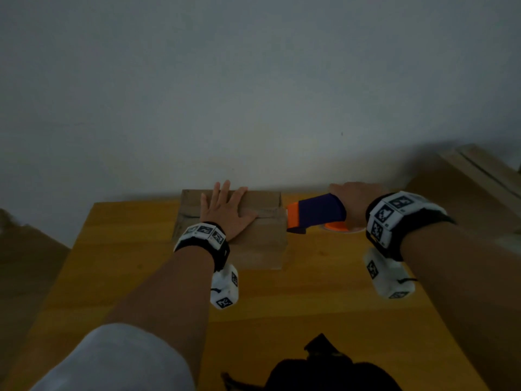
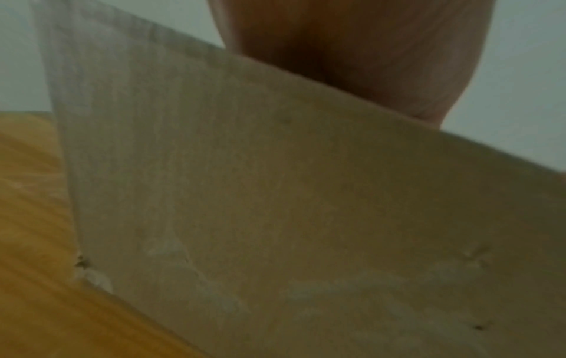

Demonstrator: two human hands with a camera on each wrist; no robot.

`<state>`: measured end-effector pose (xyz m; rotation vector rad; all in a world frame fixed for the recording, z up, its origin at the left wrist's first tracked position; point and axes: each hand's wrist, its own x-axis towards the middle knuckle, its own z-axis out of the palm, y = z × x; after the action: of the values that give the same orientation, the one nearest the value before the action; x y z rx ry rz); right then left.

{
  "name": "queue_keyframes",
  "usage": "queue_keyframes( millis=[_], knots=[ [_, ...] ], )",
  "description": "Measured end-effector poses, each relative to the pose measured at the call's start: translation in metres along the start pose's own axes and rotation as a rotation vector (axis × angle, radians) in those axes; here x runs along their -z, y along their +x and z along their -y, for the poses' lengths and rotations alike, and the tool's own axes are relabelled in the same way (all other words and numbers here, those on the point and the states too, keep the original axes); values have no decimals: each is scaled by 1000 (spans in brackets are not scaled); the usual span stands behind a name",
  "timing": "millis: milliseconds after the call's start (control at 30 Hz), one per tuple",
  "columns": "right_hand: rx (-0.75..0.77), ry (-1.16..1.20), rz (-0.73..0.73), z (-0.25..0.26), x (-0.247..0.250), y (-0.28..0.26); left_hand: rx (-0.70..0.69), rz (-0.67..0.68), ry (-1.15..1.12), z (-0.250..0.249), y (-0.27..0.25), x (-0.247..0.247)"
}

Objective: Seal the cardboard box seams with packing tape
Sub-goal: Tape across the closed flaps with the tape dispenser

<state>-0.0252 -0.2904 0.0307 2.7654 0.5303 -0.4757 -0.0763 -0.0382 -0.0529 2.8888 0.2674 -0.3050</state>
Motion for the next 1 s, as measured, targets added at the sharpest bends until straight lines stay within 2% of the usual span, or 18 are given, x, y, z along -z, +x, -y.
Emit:
queue_keyframes(
  millis=[233, 300, 433, 567, 667, 867, 1000],
  knots=[
    [38, 163, -31, -9, -14, 4, -68, -12, -43, -49, 11, -4],
    [36, 141, -11, -5, -13, 6, -68, -32, -65, -55, 15, -7],
    [16, 142, 9, -9, -22, 12, -60, -51, -103, -52, 17, -11],
    [-12, 158, 95, -29, -34, 16, -66, -62, -146, -52, 19, -13],
    [45, 273, 47, -41, -34, 9, -48, -65, -149, -53, 21, -14],
    [82, 354, 18, -47, -34, 4, -33, -60, -155, -53, 22, -13],
    [54, 299, 23, -39, -32, 4, -26, -55, -148, -54, 23, -13]
  ],
)
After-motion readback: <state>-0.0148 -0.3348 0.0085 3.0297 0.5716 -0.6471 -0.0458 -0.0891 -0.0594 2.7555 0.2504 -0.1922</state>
